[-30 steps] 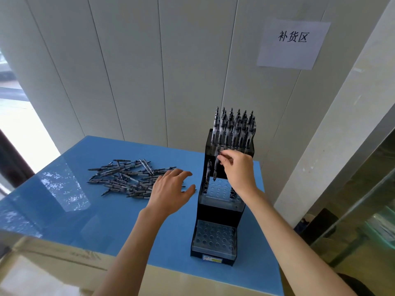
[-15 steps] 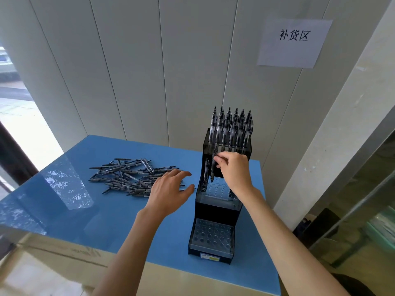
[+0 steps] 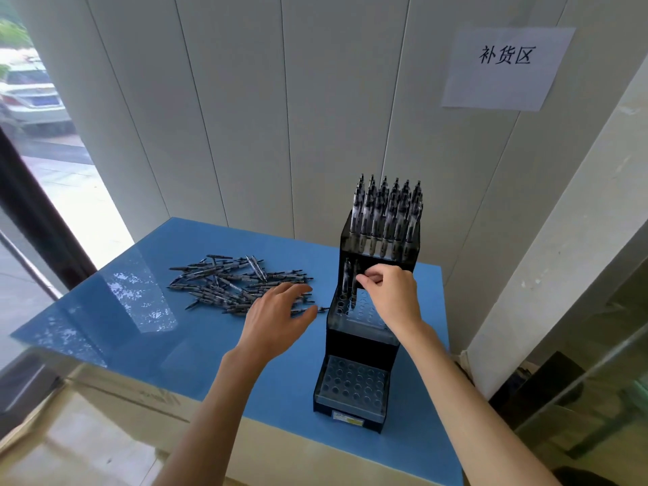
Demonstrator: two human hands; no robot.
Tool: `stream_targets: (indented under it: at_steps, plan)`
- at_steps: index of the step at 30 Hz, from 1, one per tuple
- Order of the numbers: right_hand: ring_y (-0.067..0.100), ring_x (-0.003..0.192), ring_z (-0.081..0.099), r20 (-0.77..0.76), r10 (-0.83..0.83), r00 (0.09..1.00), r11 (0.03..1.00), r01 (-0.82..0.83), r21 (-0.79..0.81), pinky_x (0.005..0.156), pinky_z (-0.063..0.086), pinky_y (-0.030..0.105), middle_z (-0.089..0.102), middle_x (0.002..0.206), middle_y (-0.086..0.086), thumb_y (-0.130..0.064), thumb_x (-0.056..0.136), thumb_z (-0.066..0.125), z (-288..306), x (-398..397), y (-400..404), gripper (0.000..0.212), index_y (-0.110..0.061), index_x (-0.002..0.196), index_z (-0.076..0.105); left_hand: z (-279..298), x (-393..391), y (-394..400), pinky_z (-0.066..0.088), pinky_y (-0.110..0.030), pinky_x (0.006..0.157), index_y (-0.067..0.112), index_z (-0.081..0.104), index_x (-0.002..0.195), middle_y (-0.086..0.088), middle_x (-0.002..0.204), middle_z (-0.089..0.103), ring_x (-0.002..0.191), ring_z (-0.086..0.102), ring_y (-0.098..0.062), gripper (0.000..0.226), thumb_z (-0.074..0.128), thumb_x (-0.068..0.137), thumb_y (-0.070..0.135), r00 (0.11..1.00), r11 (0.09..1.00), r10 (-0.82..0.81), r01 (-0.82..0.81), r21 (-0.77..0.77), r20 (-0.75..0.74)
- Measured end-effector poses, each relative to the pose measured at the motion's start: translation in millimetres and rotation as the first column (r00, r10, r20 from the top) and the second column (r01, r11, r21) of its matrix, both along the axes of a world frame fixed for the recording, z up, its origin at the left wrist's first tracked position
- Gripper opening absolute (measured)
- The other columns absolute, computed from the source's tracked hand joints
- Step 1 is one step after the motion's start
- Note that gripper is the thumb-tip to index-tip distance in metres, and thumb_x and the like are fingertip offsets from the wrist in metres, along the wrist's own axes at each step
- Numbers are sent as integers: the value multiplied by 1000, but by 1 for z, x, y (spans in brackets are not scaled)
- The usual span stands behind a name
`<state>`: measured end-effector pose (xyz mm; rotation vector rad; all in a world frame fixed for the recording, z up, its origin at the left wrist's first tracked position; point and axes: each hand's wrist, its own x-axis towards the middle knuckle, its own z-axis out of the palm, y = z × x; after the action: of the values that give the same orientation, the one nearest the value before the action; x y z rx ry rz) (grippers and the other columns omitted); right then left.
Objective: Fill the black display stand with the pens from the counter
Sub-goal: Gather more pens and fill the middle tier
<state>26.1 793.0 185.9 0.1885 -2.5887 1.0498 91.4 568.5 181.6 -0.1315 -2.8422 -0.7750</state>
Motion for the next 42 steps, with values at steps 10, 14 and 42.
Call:
stream_targets:
  at_steps: [10,14,42]
  plan:
    - [5,89,68,10,289,957,957,-289,-19,82,58,31,73,105,-9,-34,97,63,-2,47,-49,22,-21,112,73,-15,47,-64,49,-47,99,39,53,142,12,146,54,130,55,-19,56,57,92,62,970,970,243,-243,3,-11]
    - [12,112,62,90,325,941,938,-333,96,92,51,30,66,125,-7,-41,99,57,-6,52,-85,35,-24,129,63,-19,61,-95,34,-47,115,42,41,151,9,159,39,143,42,-20,83,27,78,80,957,953,289,-284,-103,38]
    - [16,115,57,278,-4,961,973,-60,221,86,47,31,56,128,-5,-34,97,60,-77,55,-343,39,-24,134,57,-62,38,-421,37,-44,110,34,50,147,8,149,51,138,45,-20,58,59,94,55,976,988,157,-155,-25,151]
